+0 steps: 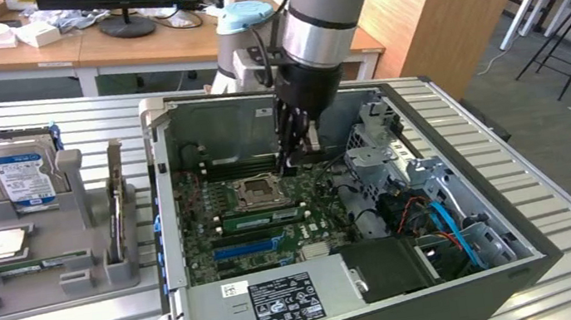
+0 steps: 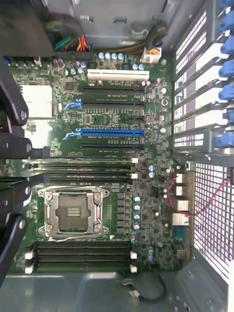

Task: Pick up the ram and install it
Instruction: 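Insert the ram into the slot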

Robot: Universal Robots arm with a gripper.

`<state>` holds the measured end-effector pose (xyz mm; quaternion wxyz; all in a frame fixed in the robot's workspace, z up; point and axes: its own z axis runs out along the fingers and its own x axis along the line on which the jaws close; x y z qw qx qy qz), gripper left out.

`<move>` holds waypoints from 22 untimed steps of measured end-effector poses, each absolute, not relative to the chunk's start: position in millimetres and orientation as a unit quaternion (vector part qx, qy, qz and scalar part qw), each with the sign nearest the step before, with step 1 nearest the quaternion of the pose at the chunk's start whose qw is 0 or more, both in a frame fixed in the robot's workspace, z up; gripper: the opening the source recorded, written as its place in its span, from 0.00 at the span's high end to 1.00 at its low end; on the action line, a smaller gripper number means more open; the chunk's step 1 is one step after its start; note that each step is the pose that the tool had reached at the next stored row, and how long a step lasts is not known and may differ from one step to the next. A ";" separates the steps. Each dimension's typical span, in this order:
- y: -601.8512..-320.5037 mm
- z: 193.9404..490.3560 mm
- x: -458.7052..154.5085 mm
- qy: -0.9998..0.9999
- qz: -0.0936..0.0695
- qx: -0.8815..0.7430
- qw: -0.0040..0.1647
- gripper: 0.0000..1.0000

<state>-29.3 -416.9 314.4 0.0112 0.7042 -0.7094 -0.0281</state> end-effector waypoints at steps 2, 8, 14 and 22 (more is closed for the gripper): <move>-416.9 321.7 -29.3 -0.709 -0.028 0.704 0.011 0.75; -416.9 341.8 -29.3 -0.709 -0.028 0.704 0.012 0.75; -416.9 352.6 -29.3 -0.709 -0.028 0.704 0.012 0.75; -416.9 354.8 -29.3 -0.709 -0.028 0.704 0.012 0.75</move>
